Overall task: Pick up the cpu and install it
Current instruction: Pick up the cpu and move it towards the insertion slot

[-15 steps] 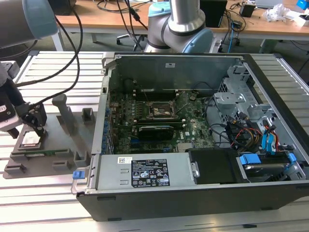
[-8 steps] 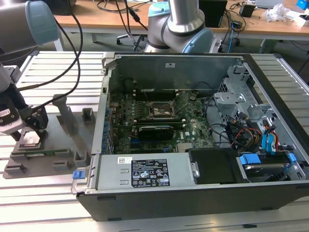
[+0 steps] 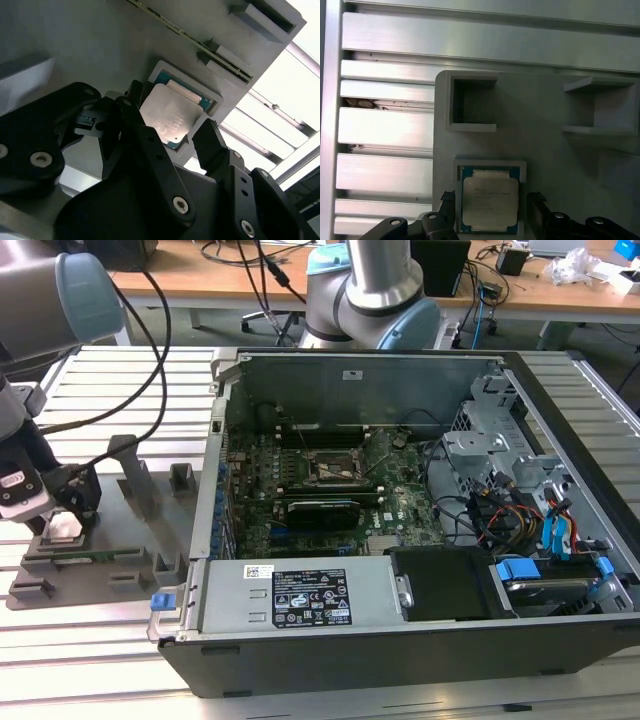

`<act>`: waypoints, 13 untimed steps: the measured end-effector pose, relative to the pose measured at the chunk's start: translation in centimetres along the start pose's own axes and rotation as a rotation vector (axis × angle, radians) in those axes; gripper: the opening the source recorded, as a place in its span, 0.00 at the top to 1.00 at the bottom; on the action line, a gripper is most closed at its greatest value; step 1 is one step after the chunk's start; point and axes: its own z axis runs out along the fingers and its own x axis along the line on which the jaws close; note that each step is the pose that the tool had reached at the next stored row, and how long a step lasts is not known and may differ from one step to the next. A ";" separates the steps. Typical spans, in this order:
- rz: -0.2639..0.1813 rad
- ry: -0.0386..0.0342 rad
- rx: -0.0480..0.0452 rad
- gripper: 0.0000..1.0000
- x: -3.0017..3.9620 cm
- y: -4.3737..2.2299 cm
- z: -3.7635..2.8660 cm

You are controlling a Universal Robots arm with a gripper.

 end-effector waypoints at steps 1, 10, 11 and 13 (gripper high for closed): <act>0.005 0.0003 0.0003 0.32 0.00 0.00 0.05; 0.019 0.0008 0.0007 0.40 0.01 0.00 0.15; 0.019 0.0008 0.0007 0.45 0.01 0.00 0.15; 0.019 0.0008 0.0007 0.45 0.00 0.00 0.16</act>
